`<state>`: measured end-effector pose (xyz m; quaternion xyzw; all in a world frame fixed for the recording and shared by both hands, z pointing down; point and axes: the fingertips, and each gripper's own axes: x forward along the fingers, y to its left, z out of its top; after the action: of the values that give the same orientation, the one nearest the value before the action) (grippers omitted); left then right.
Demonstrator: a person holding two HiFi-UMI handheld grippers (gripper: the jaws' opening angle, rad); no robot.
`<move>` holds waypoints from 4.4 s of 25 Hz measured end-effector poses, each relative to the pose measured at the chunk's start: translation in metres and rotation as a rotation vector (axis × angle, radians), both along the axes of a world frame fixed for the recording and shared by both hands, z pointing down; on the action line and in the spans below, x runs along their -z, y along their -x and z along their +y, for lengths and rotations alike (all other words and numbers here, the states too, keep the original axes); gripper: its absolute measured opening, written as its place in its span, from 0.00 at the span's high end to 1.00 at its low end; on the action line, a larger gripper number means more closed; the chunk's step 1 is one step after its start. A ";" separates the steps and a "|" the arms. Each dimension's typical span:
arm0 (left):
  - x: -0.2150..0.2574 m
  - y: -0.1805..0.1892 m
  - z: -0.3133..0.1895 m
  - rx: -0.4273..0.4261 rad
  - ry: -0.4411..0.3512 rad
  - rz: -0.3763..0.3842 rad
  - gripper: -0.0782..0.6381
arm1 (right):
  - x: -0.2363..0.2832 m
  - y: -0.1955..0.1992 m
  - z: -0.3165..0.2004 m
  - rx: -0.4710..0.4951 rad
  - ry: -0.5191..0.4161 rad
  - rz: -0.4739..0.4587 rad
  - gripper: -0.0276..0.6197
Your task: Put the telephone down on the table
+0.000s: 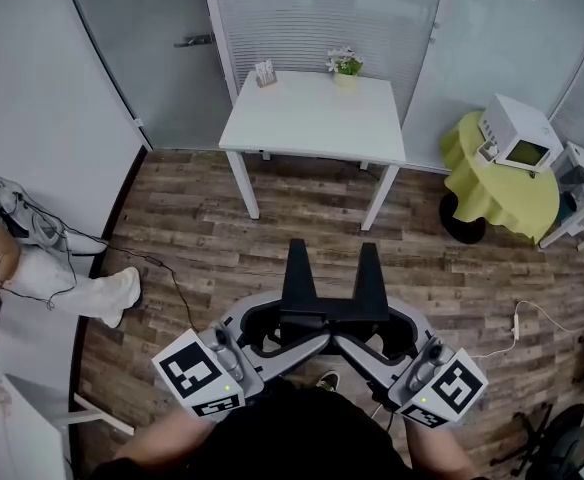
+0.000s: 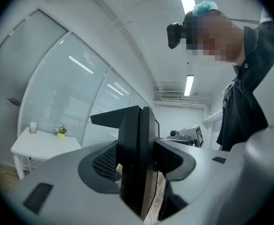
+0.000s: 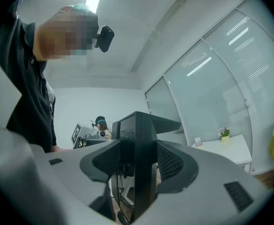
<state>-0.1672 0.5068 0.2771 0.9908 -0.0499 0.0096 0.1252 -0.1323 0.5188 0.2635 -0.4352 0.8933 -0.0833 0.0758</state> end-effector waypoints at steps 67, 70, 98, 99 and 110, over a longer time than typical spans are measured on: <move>-0.020 0.017 -0.256 -0.043 0.036 0.021 0.56 | -0.022 0.017 -0.255 -0.041 0.065 -0.009 0.57; -0.021 0.012 -0.265 -0.036 0.036 0.022 0.56 | -0.022 0.012 -0.264 -0.034 0.064 -0.008 0.57; -0.021 -0.141 -0.413 0.056 0.039 -0.023 0.56 | -0.023 -0.142 -0.416 0.061 0.066 -0.034 0.57; -0.022 -0.146 -0.417 0.059 0.040 -0.026 0.56 | -0.024 -0.147 -0.420 0.063 0.070 -0.039 0.57; -0.030 -0.187 -0.458 0.084 0.057 -0.029 0.56 | -0.031 -0.188 -0.462 0.087 0.094 -0.047 0.57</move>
<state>0.0195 0.0489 0.3069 0.9836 -0.0929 0.0201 0.1532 0.0560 0.0568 0.2946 -0.3971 0.9044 -0.1384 0.0728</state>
